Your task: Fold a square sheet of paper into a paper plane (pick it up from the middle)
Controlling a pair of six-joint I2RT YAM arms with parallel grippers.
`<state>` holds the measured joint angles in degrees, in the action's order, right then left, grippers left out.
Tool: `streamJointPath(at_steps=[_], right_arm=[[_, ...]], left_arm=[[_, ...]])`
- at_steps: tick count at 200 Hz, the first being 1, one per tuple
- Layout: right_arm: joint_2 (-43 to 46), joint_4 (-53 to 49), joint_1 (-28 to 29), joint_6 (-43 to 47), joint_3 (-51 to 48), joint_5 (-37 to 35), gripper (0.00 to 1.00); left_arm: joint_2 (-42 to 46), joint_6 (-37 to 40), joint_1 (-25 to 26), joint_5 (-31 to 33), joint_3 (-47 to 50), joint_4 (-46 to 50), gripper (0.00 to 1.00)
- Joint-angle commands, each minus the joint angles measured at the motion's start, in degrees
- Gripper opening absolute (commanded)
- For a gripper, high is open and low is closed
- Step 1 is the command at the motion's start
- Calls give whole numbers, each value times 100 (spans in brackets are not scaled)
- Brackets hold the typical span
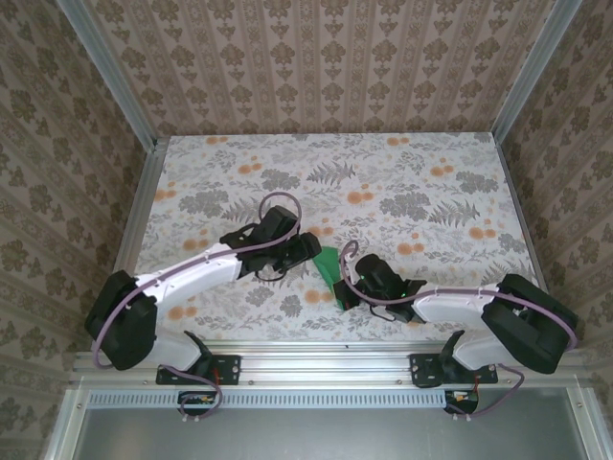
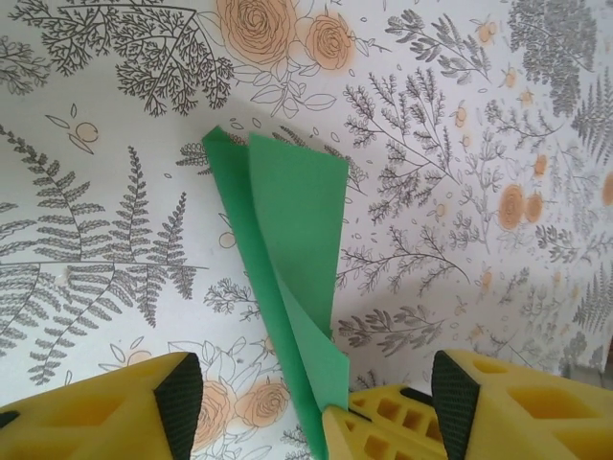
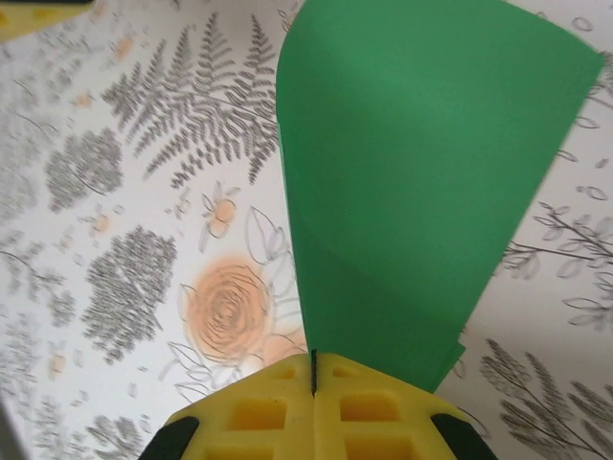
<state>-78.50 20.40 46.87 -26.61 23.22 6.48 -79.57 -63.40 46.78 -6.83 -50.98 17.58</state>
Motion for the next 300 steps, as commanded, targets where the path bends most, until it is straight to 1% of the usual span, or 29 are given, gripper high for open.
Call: streamJointPath(at_steps=[1, 20, 39, 57, 94, 107, 120, 128, 140, 146, 154, 164, 177, 195, 217, 229, 260, 277, 300], right_arm=[[-398, 735, -185, -686, -121, 876, 0], [-747, 1315, -364, -1069, -228, 1118, 0], [-1006, 1793, -472, -1367, -320, 1228, 0], [-1082, 1987, -520, -1525, -402, 1145, 0], [-866, 2257, -565, -1573, -604, 1066, 0], [-721, 2121, -562, -1334, -593, 1086, 0], [-557, 1973, -556, -1013, -615, 1138, 0], [-413, 1830, -541, -767, -622, 1146, 0], [-181, 1484, -483, -319, -626, 1073, 0], [-157, 1261, -433, -70, -598, 996, 0], [96, 962, -391, 251, -545, 926, 0], [183, 636, -338, 596, -476, 814, 0], [258, 199, -253, 1032, -354, 738, 0], [315, -97, -107, 1464, -277, 623, 0], [327, -414, 87, 1872, -172, 406, 2], [305, -622, 255, 2146, -105, 200, 2], [236, -583, 543, 2418, -90, -299, 3], [195, -439, 718, 2610, -142, -543, 3], [145, -356, 792, 2652, -134, -700, 2]], left_arm=[[88, 254, -12, 78, 189, 115, 63], [42, 266, -9, -55, 304, -60, 56], [-51, 273, 21, -215, 400, -282, 51], [-166, 293, 48, -265, 403, -345, 48], [-381, 272, 71, -325, 324, -431, 47], [-426, 294, 84, -304, 262, -425, 50], [-473, 309, 84, -249, 190, -353, 57], [-515, 327, 81, -199, 138, -298, 59], [-601, 319, 69, -153, 65, -254, 64], [-668, 298, 57, -159, 45, -275, 66], [-743, 256, 49, -191, 16, -346, 68], [-854, 223, 39, -254, -16, -463, 72], [-1009, 203, 36, -345, -91, -570, 74], [-1204, 194, 39, -369, -205, -559, 77], [-1211, 115, 32, -291, -145, -525, 78], [-1189, 82, 19, -218, -108, -446, 82], [-1200, 1, 15, -235, -47, -326, 80], [-1248, -71, 24, -243, -5, -249, 77], [-1282, -167, 39, -266, 18, -192, 70]])
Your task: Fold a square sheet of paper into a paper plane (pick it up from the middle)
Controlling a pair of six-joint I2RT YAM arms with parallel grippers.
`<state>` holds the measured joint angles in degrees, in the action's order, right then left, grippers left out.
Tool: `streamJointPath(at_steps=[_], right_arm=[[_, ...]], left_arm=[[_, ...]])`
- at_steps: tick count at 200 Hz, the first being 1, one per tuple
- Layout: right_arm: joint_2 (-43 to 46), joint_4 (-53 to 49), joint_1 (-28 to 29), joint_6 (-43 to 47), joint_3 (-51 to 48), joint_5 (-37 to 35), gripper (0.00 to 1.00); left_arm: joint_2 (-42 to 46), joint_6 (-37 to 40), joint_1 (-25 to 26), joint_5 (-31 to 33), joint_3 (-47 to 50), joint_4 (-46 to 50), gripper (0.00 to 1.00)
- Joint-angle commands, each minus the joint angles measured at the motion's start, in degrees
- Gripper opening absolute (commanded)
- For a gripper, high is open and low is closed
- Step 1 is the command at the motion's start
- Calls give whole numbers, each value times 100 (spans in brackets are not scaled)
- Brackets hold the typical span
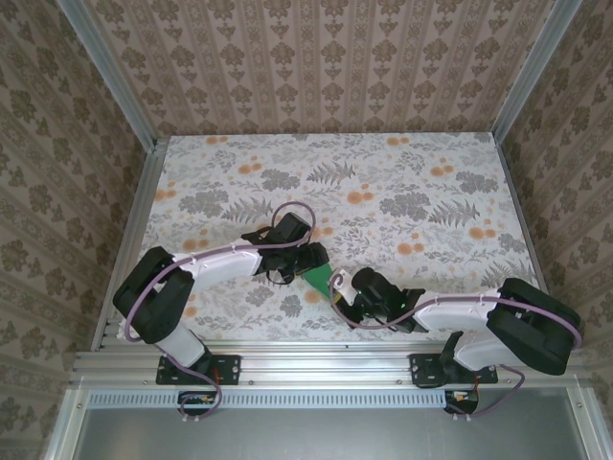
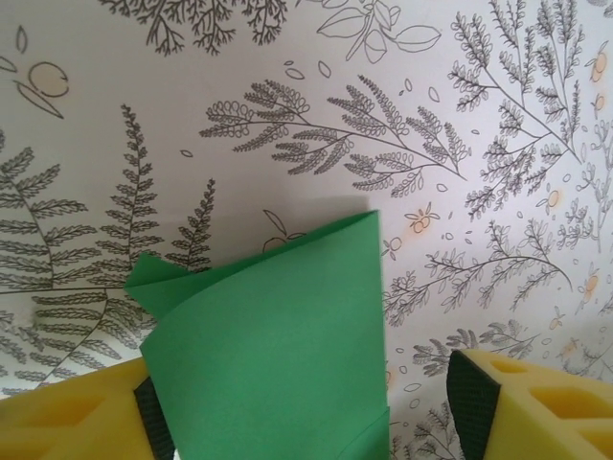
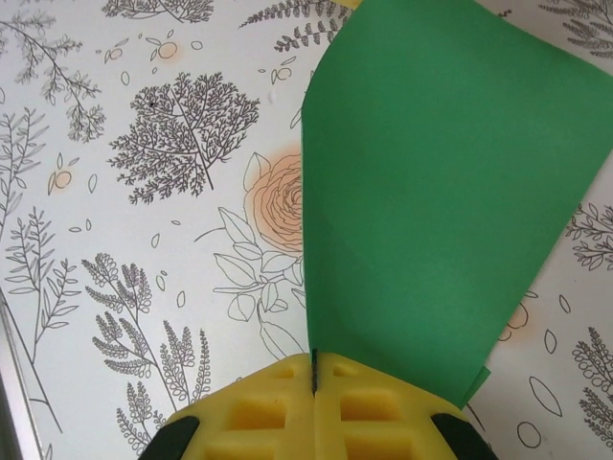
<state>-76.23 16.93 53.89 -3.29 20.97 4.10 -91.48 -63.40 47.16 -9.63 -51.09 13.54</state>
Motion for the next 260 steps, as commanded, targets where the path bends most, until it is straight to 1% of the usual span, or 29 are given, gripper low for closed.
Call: streamJointPath(at_steps=[1, 36, 55, 80, 88, 104, 122, 129, 139, 149, 163, 177, 194, 208, 240, 260], right_arm=[[-79, -7, 93, 324, 91, -467, 2], [-26, 172, 148, 346, 18, -679, 3], [19, 282, 150, 347, -30, -709, 3], [-6, 311, 149, 329, -22, -778, 3], [-15, 303, 157, 337, -23, -775, 4], [-34, 300, 167, 364, -22, -791, 4], [-18, 169, 180, 335, 8, -866, 6], [-4, 49, 199, 288, 58, -918, 9], [36, -243, 222, 146, 148, -979, 17], [115, -619, 262, -86, 269, -1116, 21], [258, -1192, 299, -392, 411, -1218, 28], [383, -1675, 403, -629, 552, -1464, 33], [440, -2125, 551, -684, 692, -1830, 36], [375, -2261, 656, -557, 797, -1994, 39], [83, -2286, 881, -260, 1032, -2071, 42], [-140, -2166, 973, -77, 1140, -2240, 45]], left_arm=[[-94, -166, 3, 14, 25, 220, 70], [-131, -345, 65, 62, 66, 336, 69], [-203, -449, 108, 46, 69, 247, 65], [-312, -505, 220, 47, -28, 225, 55], [-342, -524, 242, 50, -49, 219, 51], [-403, -557, 274, 55, -76, 202, 39], [-407, -599, 271, 109, -77, 231, 21], [-393, -617, 276, 139, -85, 257, 17], [-371, -634, 276, 178, -99, 300, 15], [-366, -640, 274, 192, -130, 342, 9], [-346, -653, 270, 207, -174, 403, 7], [-344, -658, 276, 224, -198, 448, 5], [-347, -659, 277, 221, -225, 476, 5], [-348, -656, 275, 224, -227, 485, 5], [-336, -648, 276, 240, -285, 574, 5], [-340, -648, 276, 227, -293, 584, 5]])
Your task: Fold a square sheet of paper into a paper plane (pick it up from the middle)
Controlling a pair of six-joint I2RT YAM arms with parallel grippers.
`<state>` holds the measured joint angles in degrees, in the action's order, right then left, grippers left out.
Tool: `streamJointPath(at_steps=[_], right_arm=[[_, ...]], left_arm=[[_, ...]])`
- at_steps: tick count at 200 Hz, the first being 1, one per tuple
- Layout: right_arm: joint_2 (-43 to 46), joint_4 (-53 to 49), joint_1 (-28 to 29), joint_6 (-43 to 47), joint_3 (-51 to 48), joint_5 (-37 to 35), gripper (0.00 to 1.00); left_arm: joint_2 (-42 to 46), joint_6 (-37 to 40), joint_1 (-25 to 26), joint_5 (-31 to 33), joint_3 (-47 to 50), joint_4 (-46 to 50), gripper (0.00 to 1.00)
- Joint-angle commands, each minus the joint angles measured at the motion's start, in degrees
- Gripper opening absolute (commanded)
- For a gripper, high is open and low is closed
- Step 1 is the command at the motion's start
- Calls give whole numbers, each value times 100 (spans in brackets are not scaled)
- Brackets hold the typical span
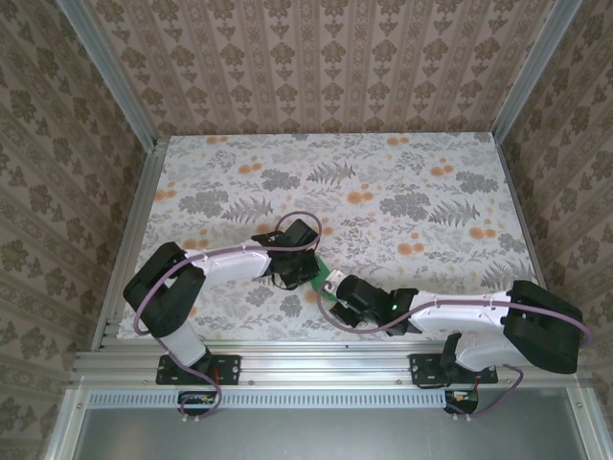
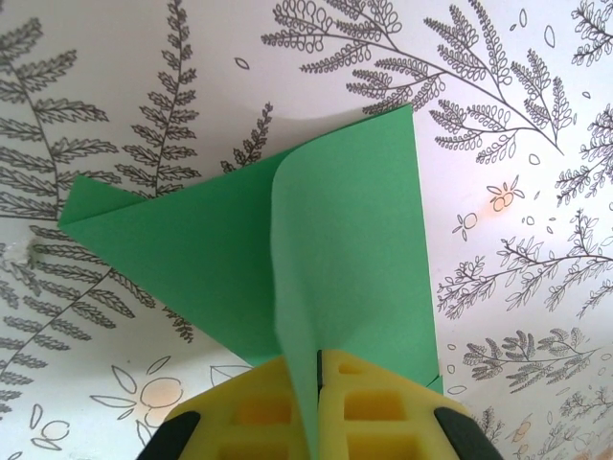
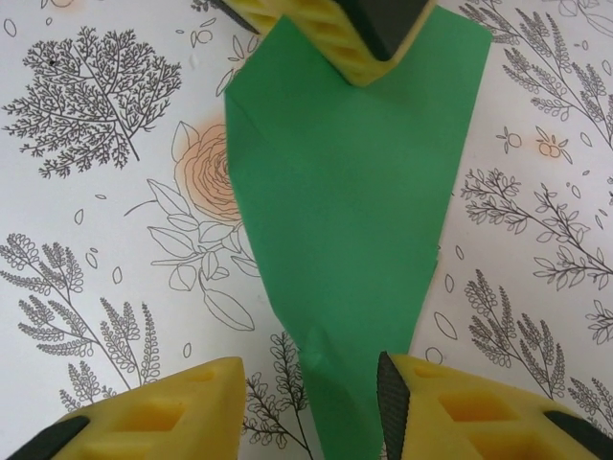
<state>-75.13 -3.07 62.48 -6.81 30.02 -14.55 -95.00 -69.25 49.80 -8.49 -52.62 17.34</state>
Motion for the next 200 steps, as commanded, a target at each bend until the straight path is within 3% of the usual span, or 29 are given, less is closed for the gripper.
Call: streamJointPath(at_steps=[1, 47, 81, 122, 160, 200], right_arm=[[-270, -158, 115, 289, 238, -379, 45], [-874, 68, 146, 491, 489, -587, 44], [-979, 62, 158, 457, 519, -644, 28], [-964, 85, 159, 291, 507, -638, 25], [-964, 69, 159, 127, 531, -637, 6], [-800, 423, -66, -475, 320, -5, 0]], left_arm=[[14, -62, 12, 112, -137, 206, 5], [9, -64, 0, 93, -157, 235, 5], [8, -62, -5, 98, -182, 294, 5], [-45, -27, -8, 100, -262, 378, 5], [-56, -27, -6, 93, -292, 396, 6], [120, 0, -45, 181, -216, 436, 18]])
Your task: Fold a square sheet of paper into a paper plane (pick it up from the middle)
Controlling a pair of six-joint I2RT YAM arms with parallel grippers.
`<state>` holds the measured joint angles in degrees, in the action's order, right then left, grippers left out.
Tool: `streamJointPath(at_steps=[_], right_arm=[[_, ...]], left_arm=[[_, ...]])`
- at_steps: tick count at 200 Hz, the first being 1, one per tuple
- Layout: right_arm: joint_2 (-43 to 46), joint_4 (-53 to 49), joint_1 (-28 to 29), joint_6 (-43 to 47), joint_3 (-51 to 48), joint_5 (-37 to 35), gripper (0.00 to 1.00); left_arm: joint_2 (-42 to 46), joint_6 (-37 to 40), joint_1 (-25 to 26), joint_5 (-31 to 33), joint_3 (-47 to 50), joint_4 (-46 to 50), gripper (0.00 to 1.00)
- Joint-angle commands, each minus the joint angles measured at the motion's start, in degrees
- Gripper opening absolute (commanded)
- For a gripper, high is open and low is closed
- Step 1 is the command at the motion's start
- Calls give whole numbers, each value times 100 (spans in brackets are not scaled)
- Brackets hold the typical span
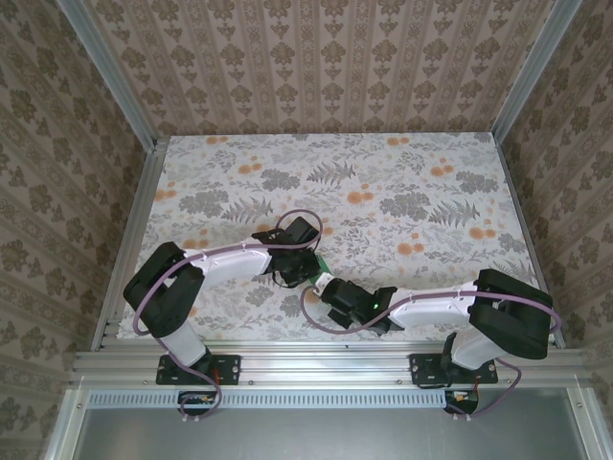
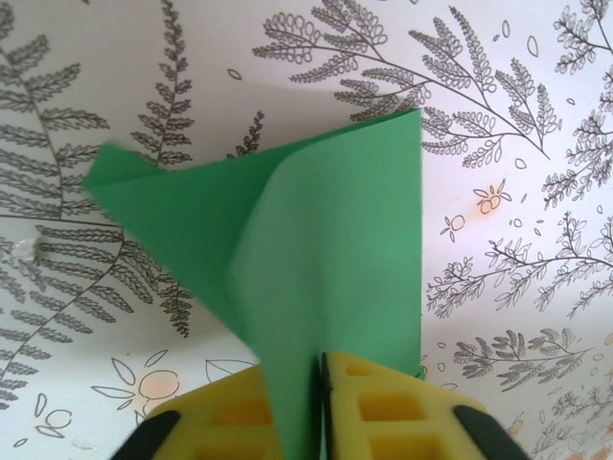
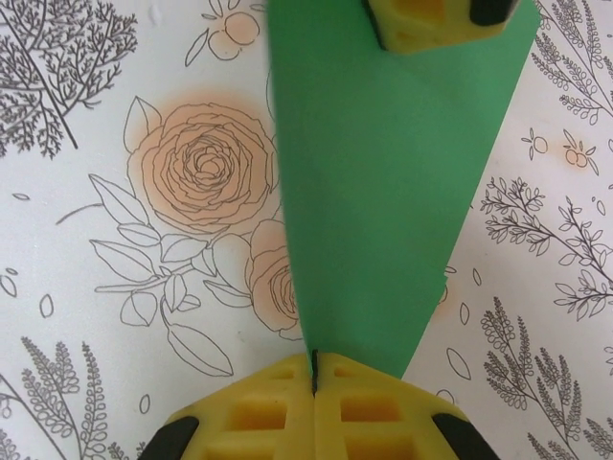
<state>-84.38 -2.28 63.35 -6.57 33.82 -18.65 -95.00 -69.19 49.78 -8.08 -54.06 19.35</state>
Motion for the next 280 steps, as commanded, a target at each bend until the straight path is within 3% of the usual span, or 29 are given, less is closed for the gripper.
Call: streamJointPath(at_steps=[1, 31, 60, 93, 125, 160, 191, 251, 280], right_arm=[[137, 357, -168, -514, -65, 446, 0], [295, 879, -651, -1066, -285, 1567, 0], [220, 1337, -1051, -1436, -438, 2362, 0], [99, 1970, -1349, -1819, -692, 2803, 0], [97, 2549, -1510, -2131, -968, 2999, 0], [-125, 2876, -1667, -2331, -1095, 3191, 0], [-370, 3114, -1730, -2516, -1137, 3301, 1], [-445, 3779, -1807, -2640, -1447, 3461, 1], [-257, 3377, -1806, -2128, -1393, 3541, 0]], left_arm=[[125, -7, -45, 149, -66, 239, 19], [453, 82, -137, 246, -15, 373, 39], [903, 173, -186, 446, 104, 494, 51], [1403, 149, -241, 613, 384, 482, 59], [1599, 293, -242, 535, 529, 306, 56], [1471, 412, -156, 239, 605, -104, 40], [1179, 507, -63, -90, 601, -618, 35], [569, 538, -30, -406, 383, -1095, 34], [911, 580, -30, -19, 446, -954, 46]])
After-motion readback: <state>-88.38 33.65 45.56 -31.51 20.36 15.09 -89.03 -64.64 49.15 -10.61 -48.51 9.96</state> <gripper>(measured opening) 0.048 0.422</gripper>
